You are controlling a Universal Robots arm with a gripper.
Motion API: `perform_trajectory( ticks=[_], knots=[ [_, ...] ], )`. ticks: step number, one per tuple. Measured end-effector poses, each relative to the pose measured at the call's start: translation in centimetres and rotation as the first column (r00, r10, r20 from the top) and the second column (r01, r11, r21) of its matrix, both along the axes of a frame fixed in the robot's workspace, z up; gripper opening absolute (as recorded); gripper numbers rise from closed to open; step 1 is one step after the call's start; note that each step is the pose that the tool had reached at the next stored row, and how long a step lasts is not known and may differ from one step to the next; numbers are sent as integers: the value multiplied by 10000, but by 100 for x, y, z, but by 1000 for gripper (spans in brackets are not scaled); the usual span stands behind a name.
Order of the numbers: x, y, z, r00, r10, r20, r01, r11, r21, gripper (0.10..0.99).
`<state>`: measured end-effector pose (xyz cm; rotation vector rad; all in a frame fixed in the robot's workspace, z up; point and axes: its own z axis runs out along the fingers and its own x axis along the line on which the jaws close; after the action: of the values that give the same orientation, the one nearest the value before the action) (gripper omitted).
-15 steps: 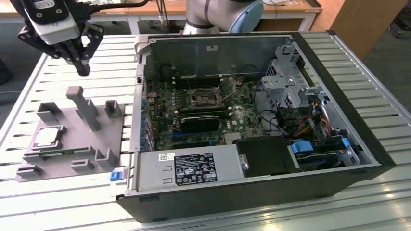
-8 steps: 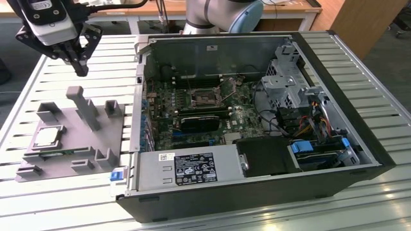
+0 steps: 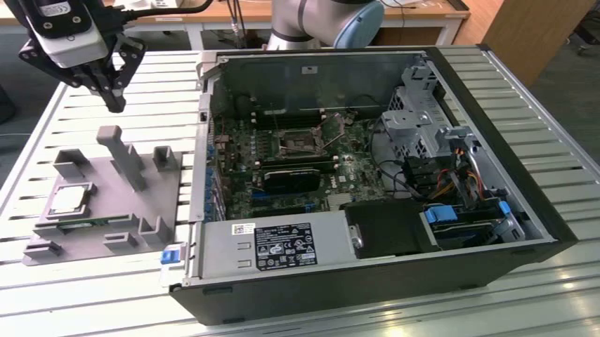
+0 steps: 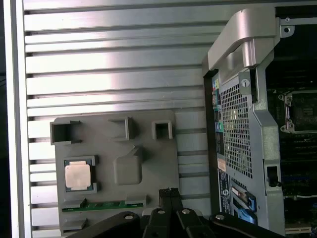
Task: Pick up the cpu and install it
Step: 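Reach for the cpu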
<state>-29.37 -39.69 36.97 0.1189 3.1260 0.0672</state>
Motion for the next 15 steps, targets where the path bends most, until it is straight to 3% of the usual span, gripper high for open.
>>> perform_trajectory(
  ticks=[15],
  knots=[
    [-92,0,-22,10000,0,-30,0,10000,-1,106]
  ],
)
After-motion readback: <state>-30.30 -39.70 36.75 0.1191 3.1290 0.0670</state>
